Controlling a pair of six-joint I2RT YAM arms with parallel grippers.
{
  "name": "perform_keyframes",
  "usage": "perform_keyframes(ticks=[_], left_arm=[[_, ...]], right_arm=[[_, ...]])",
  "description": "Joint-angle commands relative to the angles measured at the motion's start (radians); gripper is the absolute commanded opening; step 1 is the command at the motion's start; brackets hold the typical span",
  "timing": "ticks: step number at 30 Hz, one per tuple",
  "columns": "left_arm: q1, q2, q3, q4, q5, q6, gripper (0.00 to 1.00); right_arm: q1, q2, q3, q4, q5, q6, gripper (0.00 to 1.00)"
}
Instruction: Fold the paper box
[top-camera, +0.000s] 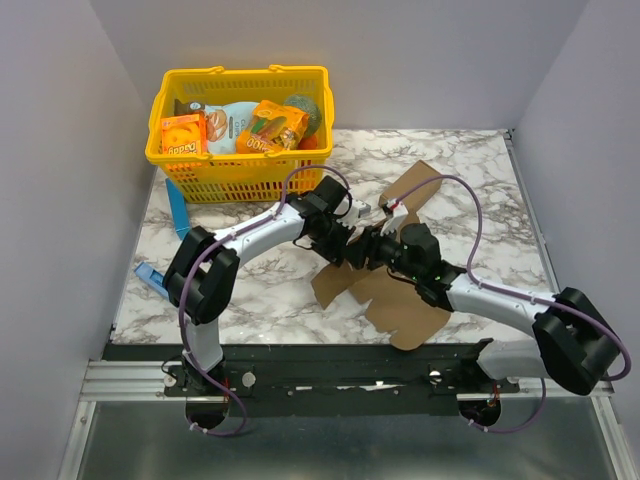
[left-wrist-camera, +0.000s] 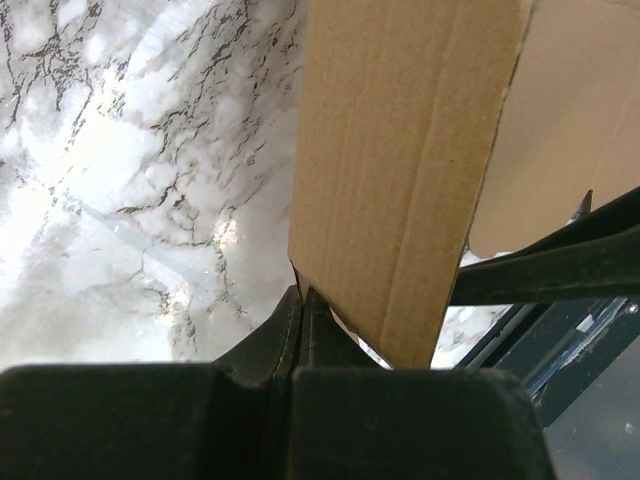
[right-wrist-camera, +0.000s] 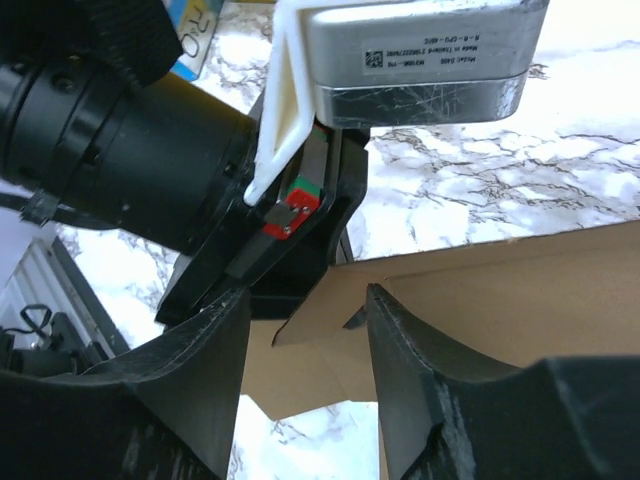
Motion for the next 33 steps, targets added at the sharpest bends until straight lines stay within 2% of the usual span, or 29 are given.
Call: perform_keyframes(ticks=[1,4,13,22,26,27,30,31,33], left_arm=[[0.003,-0.029,0.014,-0.034,-0.056,0.022,0.00],[0.005,-0.029,0.014,-0.036,-0.065,0.029,0.00],[0.018,-0.046,0.014,-0.039,-0.072,0.057,0.00],[0.017,-0.113,-0.033,-0.021,-0.019,0.141,0.00],[0.008,-0.127,-0.050,-0.008,-0.093,0.140,0.00],[0.005,-0.127,-0.050,-0.007,-0.160,0.137,0.00],[-0.003,-0.132,-0.050,0.007,-0.290,0.129,0.00],[-0.005,-0.133,-0.052,0.010,-0.323,0.131,0.00],[-0.012,-0.150,-0.064,0.030,-0.360,0.150,0.00]], right_arm=[[0.030,0.031,0.056,-0.074,0.113,0.002,0.52],[0.031,0.023,0.055,-0.110,0.168,-0.007,0.44],[0.031,-0.024,0.027,-0.197,0.338,-0.076,0.38],[0.030,0.032,0.043,-0.170,0.383,-0.093,0.32],[0.028,0.006,0.030,-0.139,0.339,-0.096,0.32],[0.028,-0.003,0.027,-0.140,0.328,-0.090,0.33],[0.030,-0.073,0.007,-0.168,0.294,-0.043,0.53],[0.030,-0.093,0.000,-0.182,0.291,0.003,0.63],[0.014,-0.159,-0.037,-0.217,0.270,0.062,0.68]])
